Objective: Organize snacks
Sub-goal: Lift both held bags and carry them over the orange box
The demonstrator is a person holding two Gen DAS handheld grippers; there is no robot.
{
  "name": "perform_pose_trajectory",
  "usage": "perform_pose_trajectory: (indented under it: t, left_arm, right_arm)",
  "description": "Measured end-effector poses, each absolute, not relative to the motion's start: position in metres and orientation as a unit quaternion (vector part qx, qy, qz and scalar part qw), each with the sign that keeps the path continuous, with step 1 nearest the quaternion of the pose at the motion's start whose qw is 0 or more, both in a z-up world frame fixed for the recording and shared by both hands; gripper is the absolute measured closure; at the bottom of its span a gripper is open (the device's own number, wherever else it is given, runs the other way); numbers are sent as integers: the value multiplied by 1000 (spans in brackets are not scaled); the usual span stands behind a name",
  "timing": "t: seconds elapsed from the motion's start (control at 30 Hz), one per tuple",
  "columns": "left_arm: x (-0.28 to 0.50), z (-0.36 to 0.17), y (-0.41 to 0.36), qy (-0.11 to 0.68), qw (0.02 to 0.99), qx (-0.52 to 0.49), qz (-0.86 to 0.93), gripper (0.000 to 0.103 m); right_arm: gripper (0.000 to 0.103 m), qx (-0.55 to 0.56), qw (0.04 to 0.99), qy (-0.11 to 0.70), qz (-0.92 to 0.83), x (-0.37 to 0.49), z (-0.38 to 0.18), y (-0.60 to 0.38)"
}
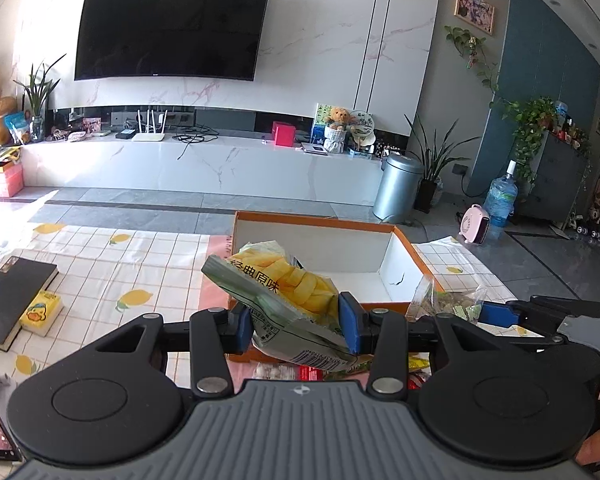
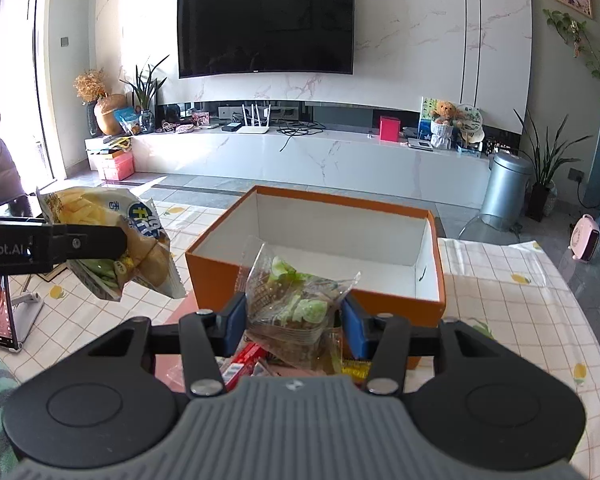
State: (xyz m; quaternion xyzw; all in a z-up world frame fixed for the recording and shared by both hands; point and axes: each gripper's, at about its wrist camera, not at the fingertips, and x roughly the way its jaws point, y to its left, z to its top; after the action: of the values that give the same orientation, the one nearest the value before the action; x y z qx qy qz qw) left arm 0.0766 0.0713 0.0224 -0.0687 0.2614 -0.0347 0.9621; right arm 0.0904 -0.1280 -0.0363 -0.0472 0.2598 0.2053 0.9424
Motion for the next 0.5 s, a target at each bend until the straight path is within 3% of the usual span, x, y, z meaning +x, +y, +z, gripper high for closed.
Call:
perform_pose_trajectory:
  t: [0.5]
  left_arm:
    - [155, 20, 76, 274, 959, -37, -54, 55]
  right_arm:
    - [55, -76, 931, 287, 212, 193, -30, -101]
